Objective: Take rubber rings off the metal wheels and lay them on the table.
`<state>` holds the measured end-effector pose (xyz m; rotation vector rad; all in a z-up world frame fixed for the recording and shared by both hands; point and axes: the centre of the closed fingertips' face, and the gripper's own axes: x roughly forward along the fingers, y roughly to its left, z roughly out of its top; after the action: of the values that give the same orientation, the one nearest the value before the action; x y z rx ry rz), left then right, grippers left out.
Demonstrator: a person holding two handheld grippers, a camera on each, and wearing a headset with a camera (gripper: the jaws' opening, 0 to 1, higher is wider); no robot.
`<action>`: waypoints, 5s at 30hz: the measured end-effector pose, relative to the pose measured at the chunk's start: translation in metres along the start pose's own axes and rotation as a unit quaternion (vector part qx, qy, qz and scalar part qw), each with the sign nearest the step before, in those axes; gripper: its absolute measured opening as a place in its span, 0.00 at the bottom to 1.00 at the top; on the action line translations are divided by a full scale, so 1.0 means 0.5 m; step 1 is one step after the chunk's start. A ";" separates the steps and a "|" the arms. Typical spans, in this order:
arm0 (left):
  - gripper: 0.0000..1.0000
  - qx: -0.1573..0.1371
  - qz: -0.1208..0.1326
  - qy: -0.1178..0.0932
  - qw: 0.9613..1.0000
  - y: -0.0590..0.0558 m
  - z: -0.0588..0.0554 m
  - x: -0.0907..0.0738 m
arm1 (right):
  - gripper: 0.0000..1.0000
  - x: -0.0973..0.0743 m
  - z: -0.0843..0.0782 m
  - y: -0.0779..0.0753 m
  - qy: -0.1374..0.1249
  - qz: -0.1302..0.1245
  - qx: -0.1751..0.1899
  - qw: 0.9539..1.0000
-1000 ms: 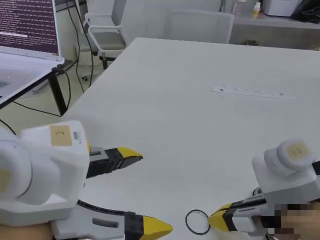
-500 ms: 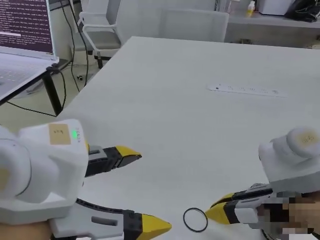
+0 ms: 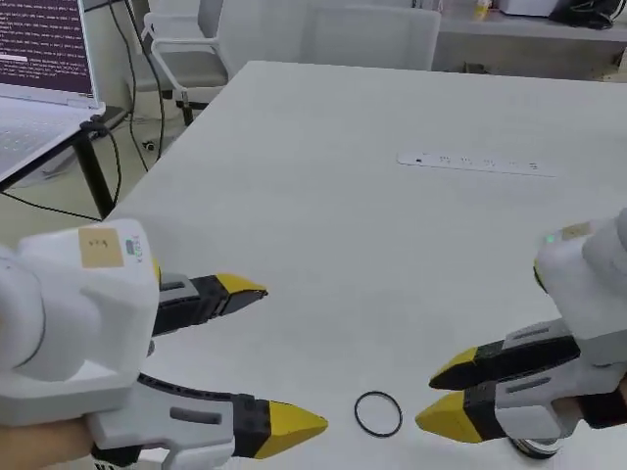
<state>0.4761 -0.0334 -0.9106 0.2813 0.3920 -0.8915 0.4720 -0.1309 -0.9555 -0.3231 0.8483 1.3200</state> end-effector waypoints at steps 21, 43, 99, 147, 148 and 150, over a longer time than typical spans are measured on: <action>0.71 -0.034 0.054 0.009 0.998 -0.015 0.018 0.009 | 0.37 -0.181 0.049 0.023 -0.029 -0.012 -0.122 0.992; 0.71 -0.037 0.094 0.043 0.994 -0.020 0.005 0.023 | 0.37 -0.378 -0.027 -0.055 -0.118 -0.096 -0.088 0.984; 0.52 0.111 -0.160 0.046 0.980 -0.212 0.125 0.395 | 0.32 -0.132 -0.204 -0.141 -0.058 -0.019 -0.015 0.998; 0.15 0.057 -0.160 0.087 0.982 -0.222 0.016 0.439 | 0.20 -0.072 -0.229 -0.153 -0.053 -0.012 -0.083 0.995; 0.15 0.058 -0.159 0.087 0.982 -0.222 0.016 0.439 | 0.19 -0.073 -0.230 -0.153 -0.052 -0.013 -0.084 0.995; 0.15 0.058 -0.159 0.087 0.982 -0.222 0.017 0.438 | 0.16 -0.076 -0.232 -0.153 -0.049 -0.014 -0.084 0.995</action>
<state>0.5129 -0.2557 -1.0087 0.4129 0.5574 -1.2102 0.5014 -0.2533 -1.0252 -0.3976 0.6495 1.3737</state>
